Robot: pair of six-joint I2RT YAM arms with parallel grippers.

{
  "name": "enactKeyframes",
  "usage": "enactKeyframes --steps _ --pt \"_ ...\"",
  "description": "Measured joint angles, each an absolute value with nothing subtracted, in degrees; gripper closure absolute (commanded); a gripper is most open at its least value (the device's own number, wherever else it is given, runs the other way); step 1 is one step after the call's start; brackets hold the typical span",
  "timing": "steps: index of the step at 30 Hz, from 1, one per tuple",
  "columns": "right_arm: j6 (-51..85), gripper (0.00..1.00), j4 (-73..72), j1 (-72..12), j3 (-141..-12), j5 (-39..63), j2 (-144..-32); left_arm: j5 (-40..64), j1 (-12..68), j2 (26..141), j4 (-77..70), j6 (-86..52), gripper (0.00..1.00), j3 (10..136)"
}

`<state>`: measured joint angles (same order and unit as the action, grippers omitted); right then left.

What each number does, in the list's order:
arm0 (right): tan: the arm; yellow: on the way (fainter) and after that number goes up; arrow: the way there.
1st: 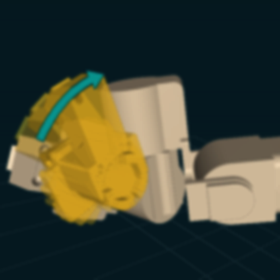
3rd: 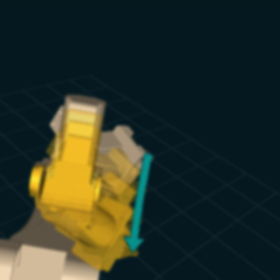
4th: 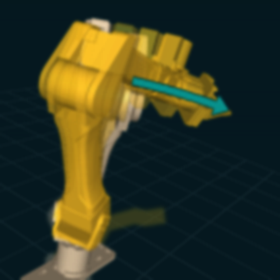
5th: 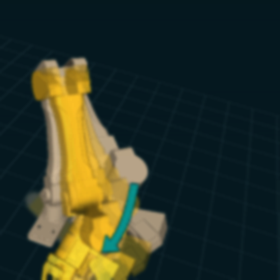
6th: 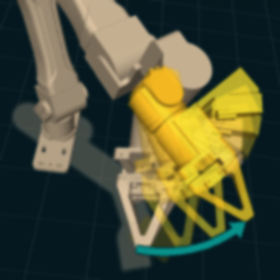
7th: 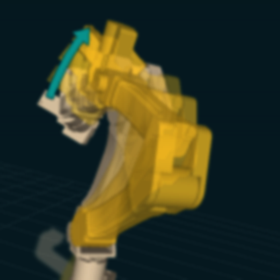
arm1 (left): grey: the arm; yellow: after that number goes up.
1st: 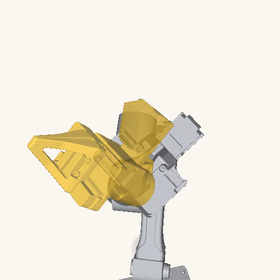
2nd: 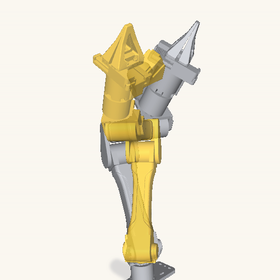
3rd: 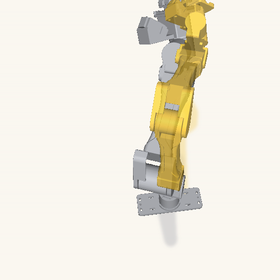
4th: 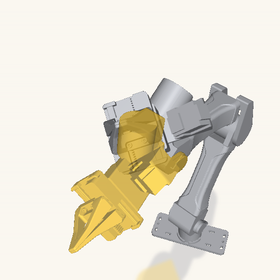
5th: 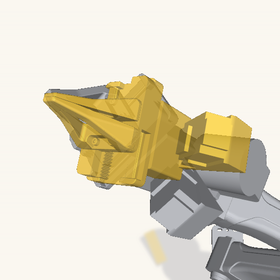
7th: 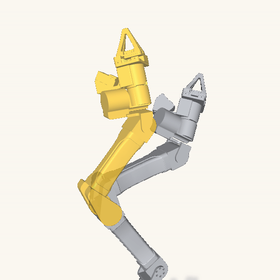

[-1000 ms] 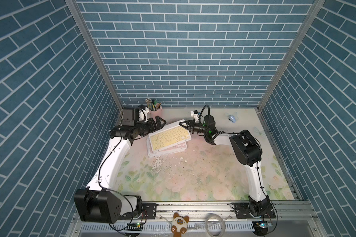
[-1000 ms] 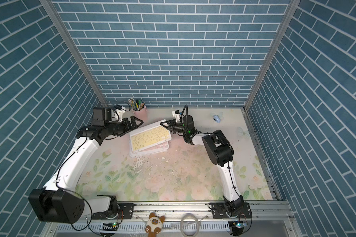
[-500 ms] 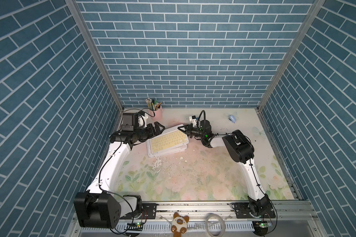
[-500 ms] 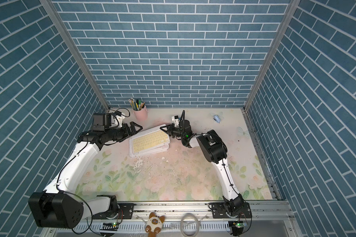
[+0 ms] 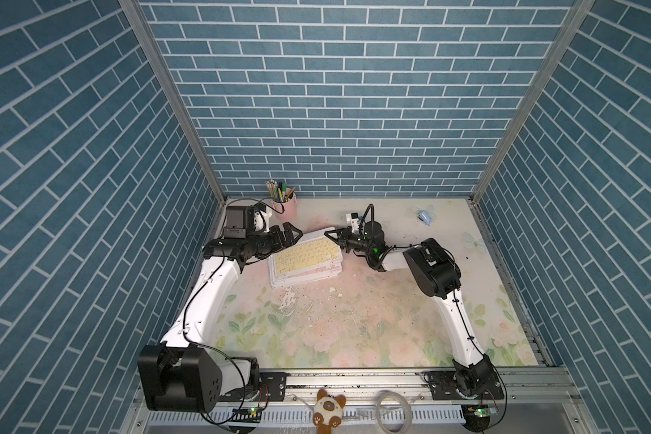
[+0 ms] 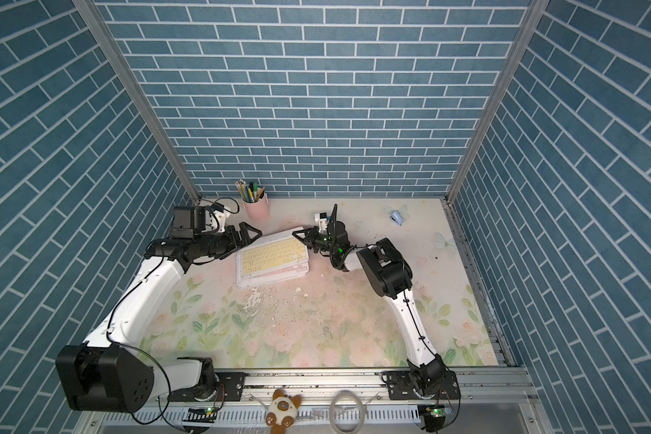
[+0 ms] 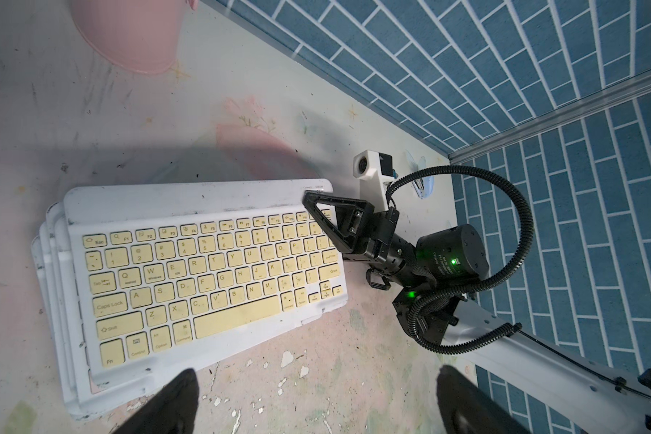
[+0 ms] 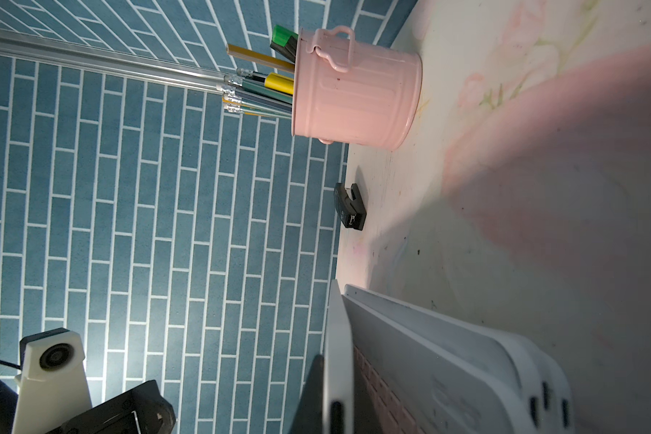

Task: Stack the numeric keypads
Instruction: Place the numeric keypad at the numeric keypad.

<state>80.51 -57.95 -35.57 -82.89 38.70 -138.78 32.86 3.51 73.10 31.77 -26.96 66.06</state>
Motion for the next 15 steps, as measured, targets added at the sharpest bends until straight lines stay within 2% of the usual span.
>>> enactKeyframes --steps 15 --pt "81.6 0.99 -57.4 -36.8 -82.9 38.3 -139.7 33.5 3.5 73.6 31.3 -27.0 0.0 65.5"
